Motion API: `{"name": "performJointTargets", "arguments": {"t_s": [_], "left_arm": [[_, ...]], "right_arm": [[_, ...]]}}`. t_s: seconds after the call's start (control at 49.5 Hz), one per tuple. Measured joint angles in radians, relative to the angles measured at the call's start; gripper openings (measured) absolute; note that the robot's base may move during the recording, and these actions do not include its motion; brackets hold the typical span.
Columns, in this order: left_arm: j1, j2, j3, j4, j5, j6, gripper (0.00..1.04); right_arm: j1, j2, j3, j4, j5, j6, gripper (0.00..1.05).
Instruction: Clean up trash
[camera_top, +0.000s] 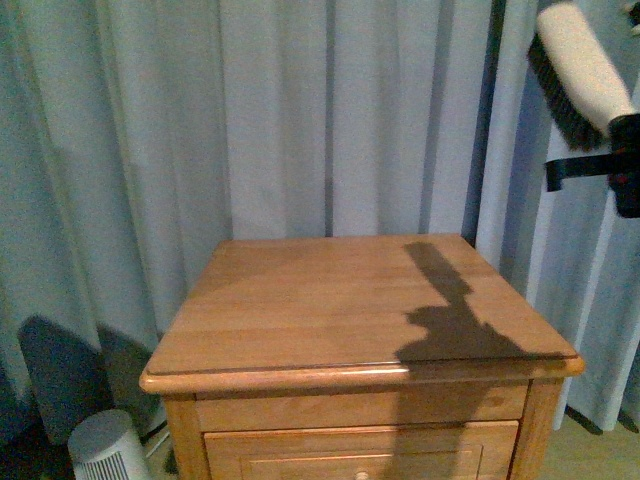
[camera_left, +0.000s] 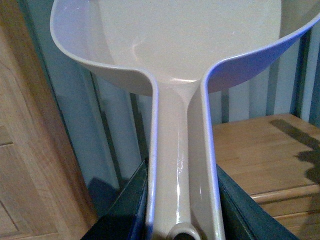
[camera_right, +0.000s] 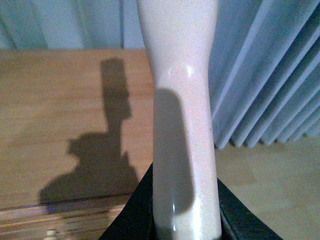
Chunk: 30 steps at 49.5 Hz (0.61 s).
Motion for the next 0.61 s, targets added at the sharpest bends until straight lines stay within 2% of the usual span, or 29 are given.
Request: {"name": "performJointTargets", "arguments": {"t_s": [0.081, 0.202, 0.606], "left_arm": [[0.000, 0.000, 0.000, 0.000, 0.000, 0.000, 0.28], [0.000, 0.000, 0.000, 0.000, 0.000, 0.000, 0.28], [0.000, 0.000, 0.000, 0.000, 0.000, 0.000, 0.28]], "right_arm": [[0.003, -0.188, -0.160, 0.075, 0.004, -0.085, 0.19], [0.006, -0.467, -0.337, 0.004, 0.037, -0.131, 0.19], [0.043, -1.005, -0.500, -0.192, 0.166, -0.146, 0.19]]}}
